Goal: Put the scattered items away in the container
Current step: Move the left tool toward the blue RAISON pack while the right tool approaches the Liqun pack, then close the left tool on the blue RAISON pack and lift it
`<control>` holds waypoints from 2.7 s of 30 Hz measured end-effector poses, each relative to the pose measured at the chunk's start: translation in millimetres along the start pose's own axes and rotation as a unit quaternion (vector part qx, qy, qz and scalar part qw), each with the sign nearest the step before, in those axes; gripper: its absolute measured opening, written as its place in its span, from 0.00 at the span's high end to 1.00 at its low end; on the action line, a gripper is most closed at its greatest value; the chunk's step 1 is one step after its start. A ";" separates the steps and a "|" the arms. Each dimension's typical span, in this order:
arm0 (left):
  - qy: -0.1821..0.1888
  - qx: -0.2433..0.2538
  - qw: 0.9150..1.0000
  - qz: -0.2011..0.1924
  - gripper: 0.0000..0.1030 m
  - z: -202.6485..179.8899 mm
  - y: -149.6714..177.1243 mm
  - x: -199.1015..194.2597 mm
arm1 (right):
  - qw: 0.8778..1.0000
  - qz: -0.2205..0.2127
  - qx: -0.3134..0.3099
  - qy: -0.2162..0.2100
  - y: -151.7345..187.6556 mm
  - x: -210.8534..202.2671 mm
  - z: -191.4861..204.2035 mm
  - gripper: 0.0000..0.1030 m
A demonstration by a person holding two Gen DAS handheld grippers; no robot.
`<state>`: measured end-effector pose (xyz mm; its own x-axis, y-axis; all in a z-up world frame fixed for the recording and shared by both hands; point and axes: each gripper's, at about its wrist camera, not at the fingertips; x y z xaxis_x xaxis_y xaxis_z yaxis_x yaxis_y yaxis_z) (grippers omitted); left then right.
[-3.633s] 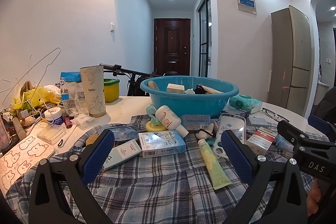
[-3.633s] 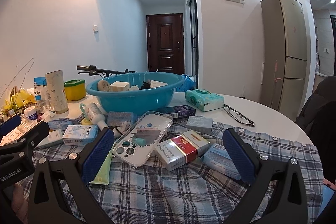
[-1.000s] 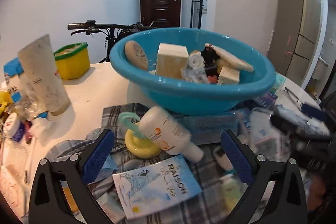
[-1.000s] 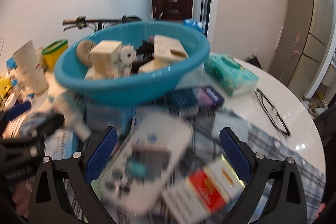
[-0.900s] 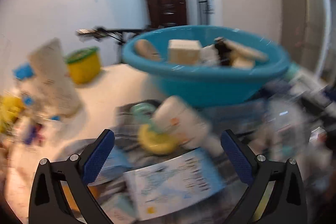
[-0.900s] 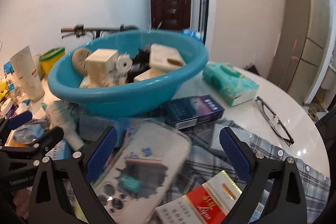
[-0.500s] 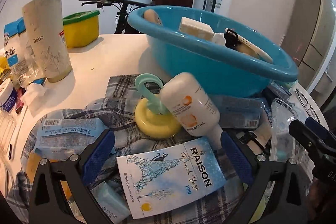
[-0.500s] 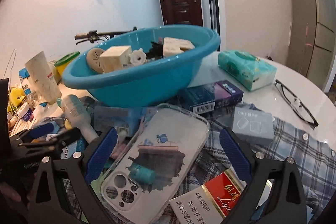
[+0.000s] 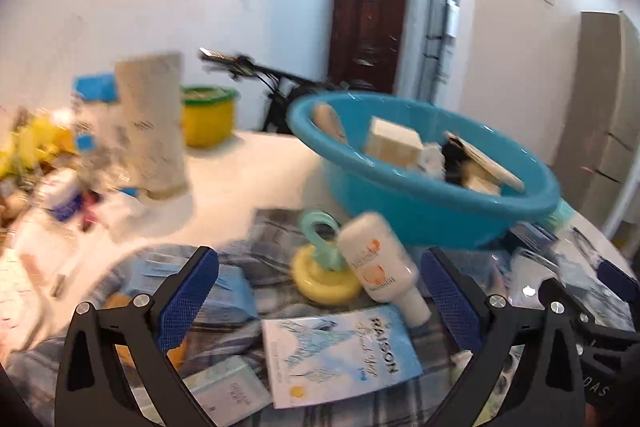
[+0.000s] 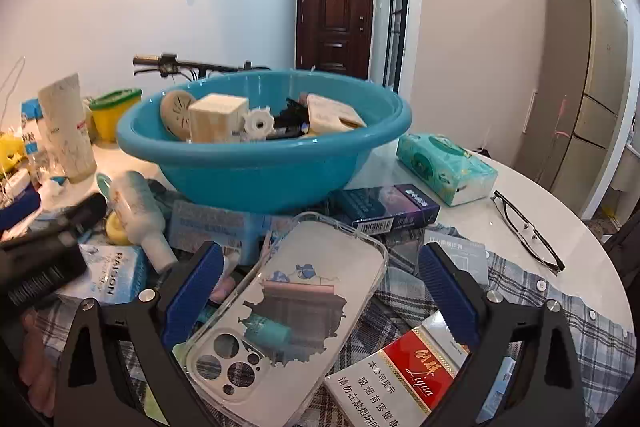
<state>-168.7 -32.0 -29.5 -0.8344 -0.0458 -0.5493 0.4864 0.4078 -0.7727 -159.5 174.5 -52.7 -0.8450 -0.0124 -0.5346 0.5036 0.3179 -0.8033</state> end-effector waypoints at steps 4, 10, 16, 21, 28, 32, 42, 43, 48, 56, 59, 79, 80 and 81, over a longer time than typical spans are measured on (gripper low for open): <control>-0.047 0.046 0.998 0.001 0.01 -7.4 4.7 0.5 | 1.000 -0.019 0.000 0.003 -1.9 -5.3 -1.6 0.05; -0.006 0.076 0.996 0.043 0.01 -20.3 17.2 2.8 | 0.998 -0.011 0.051 -0.023 3.3 0.5 -20.7 0.05; -0.029 0.065 0.997 0.040 0.01 -8.5 20.0 -3.0 | 0.999 0.000 0.043 -0.005 7.0 -5.4 -19.2 0.05; -0.071 0.064 0.991 0.090 0.01 -4.4 24.9 13.7 | 1.000 -0.003 -0.008 -0.011 3.1 -9.2 1.4 0.02; -0.046 0.064 0.991 0.104 0.01 -4.0 29.8 11.1 | 0.996 -0.019 -0.085 0.037 2.0 -25.5 31.4 0.02; -0.006 0.037 0.992 0.117 0.02 -3.5 27.3 5.0 | 0.994 -0.051 -0.082 0.057 -0.3 -39.8 33.0 0.02; -0.028 0.027 0.989 0.139 0.00 -5.1 29.4 23.0 | 0.998 0.001 0.047 0.040 3.2 -25.7 -17.5 0.02; -0.028 0.029 0.989 0.140 0.00 -6.8 29.9 24.3 | 0.998 0.000 0.050 0.044 4.7 -28.0 -20.8 0.02; -0.030 0.053 0.988 0.140 0.00 -16.2 35.7 23.5 | 0.996 0.012 0.064 0.052 8.0 -22.9 -28.5 0.02; -0.049 0.061 0.996 0.052 0.00 -11.5 24.9 -8.0 | 0.995 0.035 0.088 0.011 13.4 -11.1 -32.7 0.02; -0.061 0.077 0.994 0.051 0.00 -16.2 22.7 -12.7 | 0.996 0.033 0.087 0.011 13.6 -10.8 -30.8 0.02; -0.132 0.080 0.981 0.114 0.00 -23.8 44.9 19.7 | 0.998 -0.007 0.058 0.023 3.3 -33.2 -24.7 0.02; -0.131 0.070 0.982 0.118 0.00 -19.5 44.1 20.1 | 0.998 -0.009 0.051 0.031 2.6 -33.7 -22.7 0.02; -0.131 0.065 0.981 0.124 0.00 -16.0 43.8 20.3 | 0.998 -0.007 0.043 0.039 2.2 -33.0 -20.8 0.02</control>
<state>-168.5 -0.4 -69.5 -0.5996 -0.2004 -0.7748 0.7089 0.3163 -0.6304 -134.3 195.4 -31.3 -0.8622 0.0579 -0.5033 0.5018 0.2346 -0.8326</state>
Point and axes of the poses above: each gripper's, at about its wrist camera, not at the fingertips, and x roughly the way its jaws point, z to its left, y to its underside, and after that the axes turned 15 degrees about -x, right-handed
